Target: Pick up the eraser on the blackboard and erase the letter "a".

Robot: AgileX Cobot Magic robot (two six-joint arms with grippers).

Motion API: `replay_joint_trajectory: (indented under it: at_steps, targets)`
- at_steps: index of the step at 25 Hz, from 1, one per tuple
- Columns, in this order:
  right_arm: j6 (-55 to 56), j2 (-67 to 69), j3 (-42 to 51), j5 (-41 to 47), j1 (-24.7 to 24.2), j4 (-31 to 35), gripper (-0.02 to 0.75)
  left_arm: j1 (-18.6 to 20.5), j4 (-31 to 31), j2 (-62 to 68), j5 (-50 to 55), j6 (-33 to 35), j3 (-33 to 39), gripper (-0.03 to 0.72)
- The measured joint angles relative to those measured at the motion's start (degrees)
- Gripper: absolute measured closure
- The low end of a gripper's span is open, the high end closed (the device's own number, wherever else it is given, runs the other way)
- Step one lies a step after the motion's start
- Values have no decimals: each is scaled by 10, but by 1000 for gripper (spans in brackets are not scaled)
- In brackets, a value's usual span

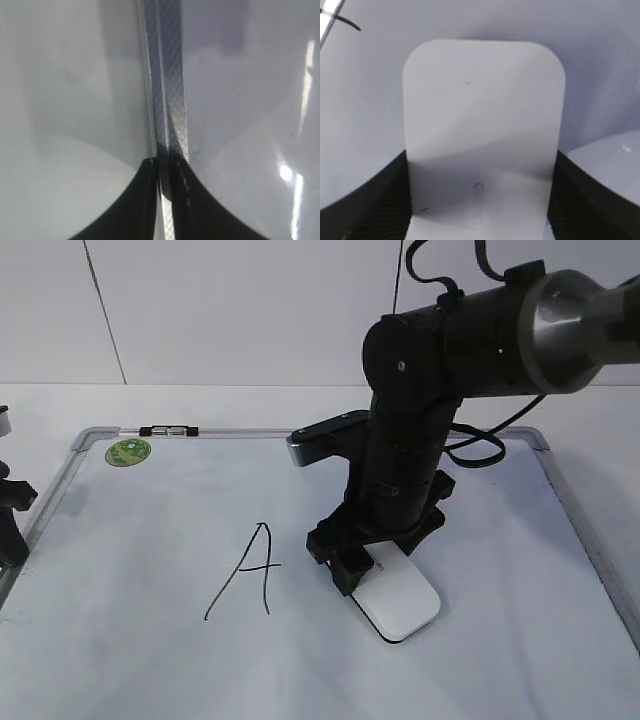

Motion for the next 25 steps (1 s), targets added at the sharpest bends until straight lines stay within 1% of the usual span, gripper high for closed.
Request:
replay_joint_trajectory:
  at_steps: [21,25]
  targets:
    - [-1,9,-3,-9,1,-9,184,0,0,0,0,0,0,637]
    - [-20,9,-3,-10,12,-10,184,0,0,0,0,0,0,637]
